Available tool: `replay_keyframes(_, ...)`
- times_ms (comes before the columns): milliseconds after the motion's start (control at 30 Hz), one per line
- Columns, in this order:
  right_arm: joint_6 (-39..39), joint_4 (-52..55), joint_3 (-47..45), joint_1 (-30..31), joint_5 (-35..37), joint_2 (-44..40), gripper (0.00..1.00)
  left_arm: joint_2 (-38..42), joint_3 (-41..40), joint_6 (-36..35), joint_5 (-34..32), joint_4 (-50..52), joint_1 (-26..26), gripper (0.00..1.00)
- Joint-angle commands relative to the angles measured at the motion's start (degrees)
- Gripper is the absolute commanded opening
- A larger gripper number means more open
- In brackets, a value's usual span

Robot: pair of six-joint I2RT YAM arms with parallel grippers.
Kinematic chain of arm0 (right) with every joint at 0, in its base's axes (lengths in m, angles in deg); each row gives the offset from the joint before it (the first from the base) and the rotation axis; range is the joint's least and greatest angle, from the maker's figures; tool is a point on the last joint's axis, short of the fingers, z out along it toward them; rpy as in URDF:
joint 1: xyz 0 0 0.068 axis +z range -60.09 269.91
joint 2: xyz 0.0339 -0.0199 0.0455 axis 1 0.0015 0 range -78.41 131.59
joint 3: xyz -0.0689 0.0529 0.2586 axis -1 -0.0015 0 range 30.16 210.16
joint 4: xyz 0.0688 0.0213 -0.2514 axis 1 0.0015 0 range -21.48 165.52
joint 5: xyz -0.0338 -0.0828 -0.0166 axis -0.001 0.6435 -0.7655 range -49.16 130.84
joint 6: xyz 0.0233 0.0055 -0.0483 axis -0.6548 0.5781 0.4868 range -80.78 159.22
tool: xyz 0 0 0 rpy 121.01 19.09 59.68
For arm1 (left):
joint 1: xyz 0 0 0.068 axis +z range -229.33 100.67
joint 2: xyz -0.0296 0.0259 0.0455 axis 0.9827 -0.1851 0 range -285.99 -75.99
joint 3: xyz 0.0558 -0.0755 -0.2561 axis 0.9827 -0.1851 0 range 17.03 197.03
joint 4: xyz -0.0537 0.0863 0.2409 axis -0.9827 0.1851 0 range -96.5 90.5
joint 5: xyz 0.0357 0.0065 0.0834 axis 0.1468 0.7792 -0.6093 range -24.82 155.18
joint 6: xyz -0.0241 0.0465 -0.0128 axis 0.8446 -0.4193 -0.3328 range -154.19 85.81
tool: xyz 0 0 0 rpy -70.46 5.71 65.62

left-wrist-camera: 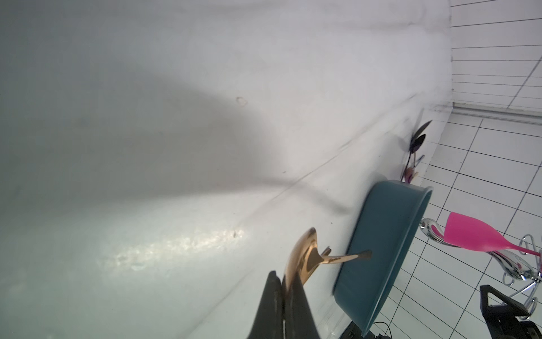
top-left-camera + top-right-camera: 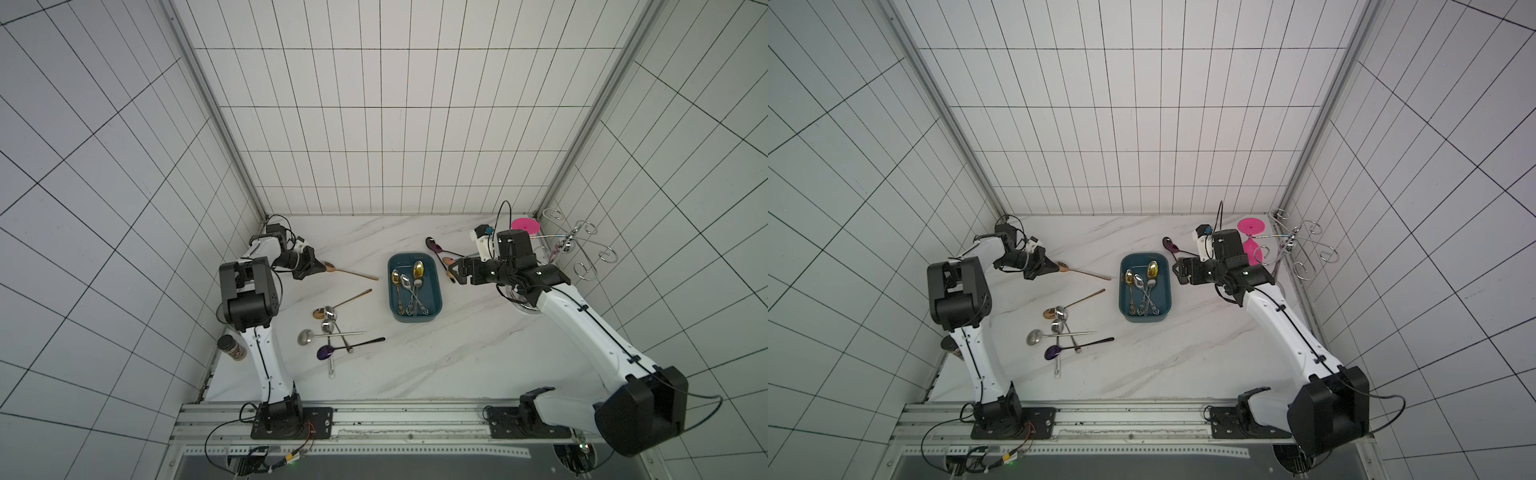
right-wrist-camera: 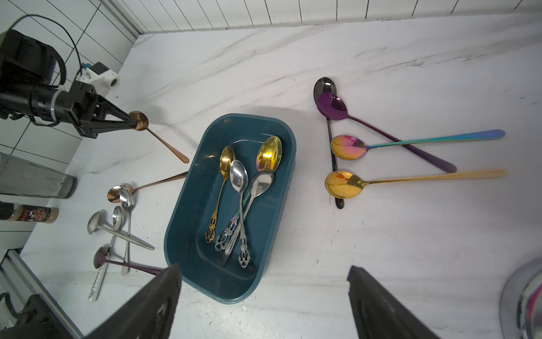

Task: Put the spoon into the storage box
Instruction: Pick up the spoon from the center of the board.

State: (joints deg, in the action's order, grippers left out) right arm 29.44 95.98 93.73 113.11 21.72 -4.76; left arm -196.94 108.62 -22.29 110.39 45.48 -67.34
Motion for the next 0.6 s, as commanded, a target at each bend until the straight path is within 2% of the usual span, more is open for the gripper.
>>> replay_keyframes(0, -0.71, 1.37, 4.04, -0.14, -4.52, 1.81, 0.91, 5.95, -1.17, -1.86, 4.50, -2.73, -0.65, 0.00)
replay_keyframes(167, -1.81, 2.13, 5.13, 0.13, -6.48, 3.43, 0.91, 11.38, -3.69, -3.22, 8.45, -4.22, -1.92, 0.00)
replay_keyframes(300, -1.95, 3.57, 6.34, 0.61, -8.08, 4.82, 0.91, 13.97, -4.85, -4.06, 8.26, -5.27, -4.49, 0.00)
replay_keyframes(567, -4.10, 4.27, 7.51, 2.85, -12.23, 7.41, 0.88, 17.57, -3.29, -15.04, 7.30, 1.48, -11.97, 0.00)
